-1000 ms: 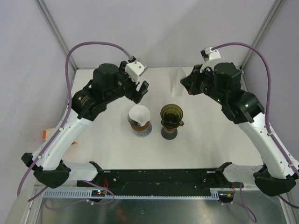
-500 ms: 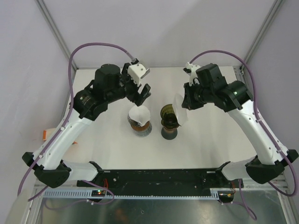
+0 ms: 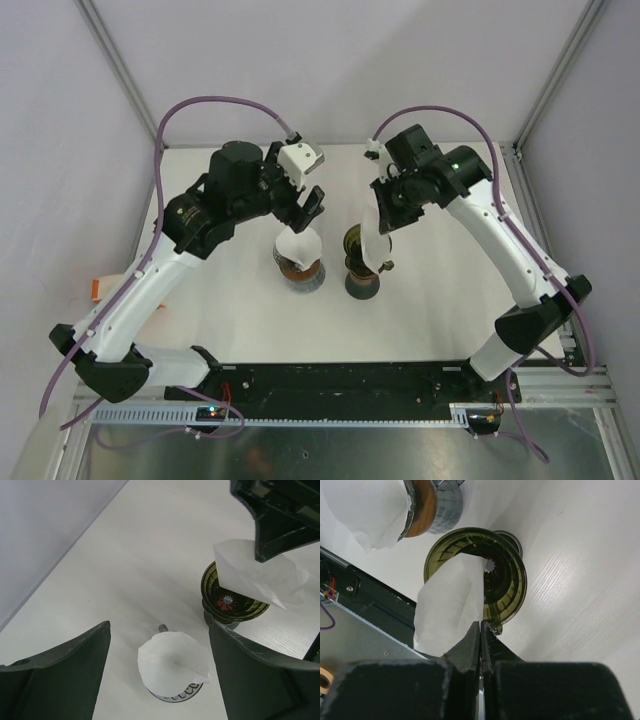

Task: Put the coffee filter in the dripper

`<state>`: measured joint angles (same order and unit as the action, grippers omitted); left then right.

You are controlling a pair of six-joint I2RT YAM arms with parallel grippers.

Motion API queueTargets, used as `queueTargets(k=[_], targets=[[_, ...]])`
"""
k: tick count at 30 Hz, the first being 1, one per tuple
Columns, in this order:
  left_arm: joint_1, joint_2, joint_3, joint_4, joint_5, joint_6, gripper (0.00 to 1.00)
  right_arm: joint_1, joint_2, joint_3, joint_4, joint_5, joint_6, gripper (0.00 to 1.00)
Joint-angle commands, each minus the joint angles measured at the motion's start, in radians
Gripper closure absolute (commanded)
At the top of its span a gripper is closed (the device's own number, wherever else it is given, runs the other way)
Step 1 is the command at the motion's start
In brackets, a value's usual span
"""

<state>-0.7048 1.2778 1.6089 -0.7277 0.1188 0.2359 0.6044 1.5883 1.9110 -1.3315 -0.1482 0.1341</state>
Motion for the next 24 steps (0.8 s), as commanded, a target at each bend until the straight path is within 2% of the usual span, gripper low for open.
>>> queueTargets(k=[1, 13, 24], targets=[[-0.005, -0.024, -0.011, 0.006, 0.014, -0.002, 0.16, -0.003, 0.05, 0.065, -0.053, -0.012, -0.037, 1.0], [-0.005, -0.015, -0.032, 0.008, 0.031, -0.003, 0.16, -0.002, 0.141, 0.092, -0.058, 0.021, -0.046, 1.0], [-0.035, 0.131, 0.003, 0.02, 0.174, -0.125, 0.18, 0.005, 0.144, 0.068, -0.034, 0.069, -0.022, 1.0]])
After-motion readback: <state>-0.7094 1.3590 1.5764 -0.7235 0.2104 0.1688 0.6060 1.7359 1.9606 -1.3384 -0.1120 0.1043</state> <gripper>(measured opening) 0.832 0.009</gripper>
